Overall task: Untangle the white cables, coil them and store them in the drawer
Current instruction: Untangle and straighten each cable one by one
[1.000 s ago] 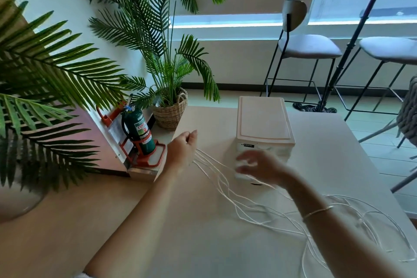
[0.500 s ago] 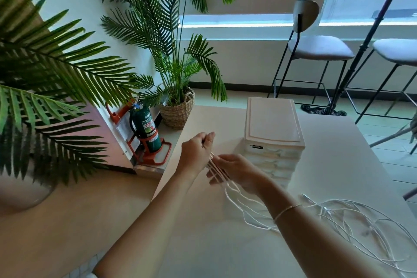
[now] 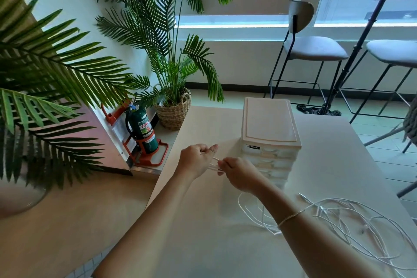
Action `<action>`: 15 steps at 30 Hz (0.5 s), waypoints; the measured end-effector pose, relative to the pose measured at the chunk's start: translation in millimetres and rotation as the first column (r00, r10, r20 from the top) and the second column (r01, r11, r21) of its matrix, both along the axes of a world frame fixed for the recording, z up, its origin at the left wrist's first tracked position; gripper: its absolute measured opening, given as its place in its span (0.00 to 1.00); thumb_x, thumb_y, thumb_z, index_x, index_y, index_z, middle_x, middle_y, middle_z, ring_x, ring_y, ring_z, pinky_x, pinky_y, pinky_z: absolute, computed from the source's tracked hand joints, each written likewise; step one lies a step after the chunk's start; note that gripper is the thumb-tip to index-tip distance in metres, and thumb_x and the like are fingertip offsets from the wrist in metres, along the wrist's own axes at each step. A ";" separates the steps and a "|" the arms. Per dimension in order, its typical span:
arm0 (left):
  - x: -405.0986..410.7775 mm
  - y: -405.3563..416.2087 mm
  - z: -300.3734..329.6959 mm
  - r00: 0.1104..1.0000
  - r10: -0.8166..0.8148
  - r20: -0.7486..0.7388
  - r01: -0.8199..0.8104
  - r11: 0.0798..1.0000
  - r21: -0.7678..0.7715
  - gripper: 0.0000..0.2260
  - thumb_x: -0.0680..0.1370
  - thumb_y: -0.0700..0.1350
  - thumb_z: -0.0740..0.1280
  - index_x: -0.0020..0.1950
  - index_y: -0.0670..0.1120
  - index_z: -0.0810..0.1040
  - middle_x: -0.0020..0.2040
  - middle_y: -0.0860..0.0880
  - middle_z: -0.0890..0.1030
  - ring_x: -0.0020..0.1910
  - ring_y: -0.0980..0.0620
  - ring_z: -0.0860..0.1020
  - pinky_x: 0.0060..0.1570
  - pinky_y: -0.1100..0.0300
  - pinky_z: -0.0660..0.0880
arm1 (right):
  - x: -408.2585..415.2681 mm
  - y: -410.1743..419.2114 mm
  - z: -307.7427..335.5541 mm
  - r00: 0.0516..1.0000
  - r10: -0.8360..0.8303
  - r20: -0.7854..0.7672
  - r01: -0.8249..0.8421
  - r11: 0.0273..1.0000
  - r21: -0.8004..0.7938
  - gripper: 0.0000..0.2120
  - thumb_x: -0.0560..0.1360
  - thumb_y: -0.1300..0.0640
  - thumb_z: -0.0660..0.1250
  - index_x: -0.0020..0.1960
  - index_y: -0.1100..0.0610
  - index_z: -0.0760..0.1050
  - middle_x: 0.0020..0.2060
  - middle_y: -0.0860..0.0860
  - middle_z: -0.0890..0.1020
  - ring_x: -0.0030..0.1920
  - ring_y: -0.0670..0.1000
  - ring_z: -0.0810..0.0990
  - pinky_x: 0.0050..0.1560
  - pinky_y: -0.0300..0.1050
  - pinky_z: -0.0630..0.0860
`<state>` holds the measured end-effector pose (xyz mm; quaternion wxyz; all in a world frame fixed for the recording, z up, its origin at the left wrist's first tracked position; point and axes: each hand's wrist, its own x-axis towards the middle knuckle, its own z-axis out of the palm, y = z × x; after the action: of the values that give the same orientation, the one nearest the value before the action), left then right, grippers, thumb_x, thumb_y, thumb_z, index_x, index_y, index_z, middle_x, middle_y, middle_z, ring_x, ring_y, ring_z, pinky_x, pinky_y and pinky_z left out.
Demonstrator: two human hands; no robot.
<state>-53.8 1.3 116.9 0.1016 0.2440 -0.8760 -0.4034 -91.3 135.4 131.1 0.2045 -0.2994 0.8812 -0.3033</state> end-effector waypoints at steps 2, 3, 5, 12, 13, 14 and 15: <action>-1.3 0.8 -1.8 0.998 0.047 -0.042 -0.048 0.998 -0.029 0.20 0.77 0.52 0.65 0.27 0.47 0.68 0.27 0.51 0.72 0.34 0.50 0.71 0.29 0.63 0.60 | 0.2 -1.4 1.1 1.000 0.024 0.020 -0.024 0.999 0.020 0.19 0.81 0.52 0.52 0.48 0.58 0.79 0.28 0.44 0.68 0.31 0.46 0.67 0.31 0.34 0.61; -2.0 0.6 -2.4 0.996 0.063 -0.057 -0.065 0.997 -0.042 0.21 0.78 0.51 0.65 0.26 0.47 0.67 0.26 0.52 0.71 0.33 0.49 0.70 0.29 0.63 0.60 | -0.8 -0.8 2.3 0.999 0.033 0.034 -0.034 0.999 0.037 0.18 0.81 0.52 0.52 0.44 0.56 0.79 0.28 0.45 0.68 0.30 0.46 0.67 0.31 0.34 0.61; -2.5 -1.3 -3.7 0.993 0.083 -0.080 -0.089 0.993 -0.075 0.22 0.78 0.51 0.65 0.26 0.47 0.65 0.25 0.52 0.69 0.32 0.49 0.69 0.29 0.62 0.60 | -5.4 2.8 3.6 0.995 0.032 0.092 -0.037 0.998 0.053 0.19 0.81 0.51 0.54 0.35 0.53 0.74 0.27 0.47 0.69 0.27 0.45 0.66 0.28 0.36 0.62; 2.4 1.0 -11.1 0.984 0.123 -0.126 -0.140 0.981 -0.136 0.19 0.78 0.49 0.64 0.29 0.44 0.70 0.26 0.50 0.70 0.29 0.52 0.67 0.30 0.63 0.58 | -13.0 16.4 2.3 0.985 0.016 0.173 -0.038 0.992 0.121 0.19 0.80 0.53 0.54 0.32 0.52 0.72 0.28 0.49 0.70 0.29 0.48 0.68 0.24 0.34 0.62; 2.8 1.8 -13.5 0.982 0.136 -0.130 -0.153 0.979 -0.135 0.17 0.78 0.49 0.64 0.32 0.42 0.73 0.28 0.48 0.72 0.31 0.50 0.68 0.31 0.63 0.58 | -12.4 17.2 2.3 0.991 0.038 0.131 -0.058 0.986 0.156 0.19 0.81 0.52 0.53 0.35 0.54 0.74 0.30 0.49 0.71 0.33 0.50 0.70 0.28 0.37 0.63; 3.5 2.5 -14.7 0.983 0.143 -0.113 -0.157 0.980 -0.125 0.17 0.79 0.50 0.63 0.34 0.40 0.75 0.30 0.47 0.73 0.33 0.49 0.69 0.31 0.63 0.58 | -12.2 17.6 2.0 0.995 0.065 0.082 -0.080 0.978 0.193 0.18 0.81 0.53 0.52 0.40 0.56 0.76 0.32 0.49 0.72 0.37 0.51 0.71 0.32 0.40 0.65; 4.5 1.9 -16.0 0.988 0.137 -0.067 -0.143 0.985 -0.097 0.17 0.79 0.51 0.63 0.37 0.40 0.77 0.32 0.46 0.75 0.35 0.48 0.71 0.33 0.63 0.59 | -12.0 18.3 1.5 0.995 0.088 0.045 -0.096 0.972 0.215 0.18 0.82 0.53 0.51 0.47 0.58 0.77 0.35 0.49 0.75 0.41 0.51 0.72 0.38 0.42 0.66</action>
<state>-49.2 3.2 100.9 0.1681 0.2872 -0.8727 -0.3573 -103.3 153.7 132.6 0.2653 -0.3104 0.8905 -0.2010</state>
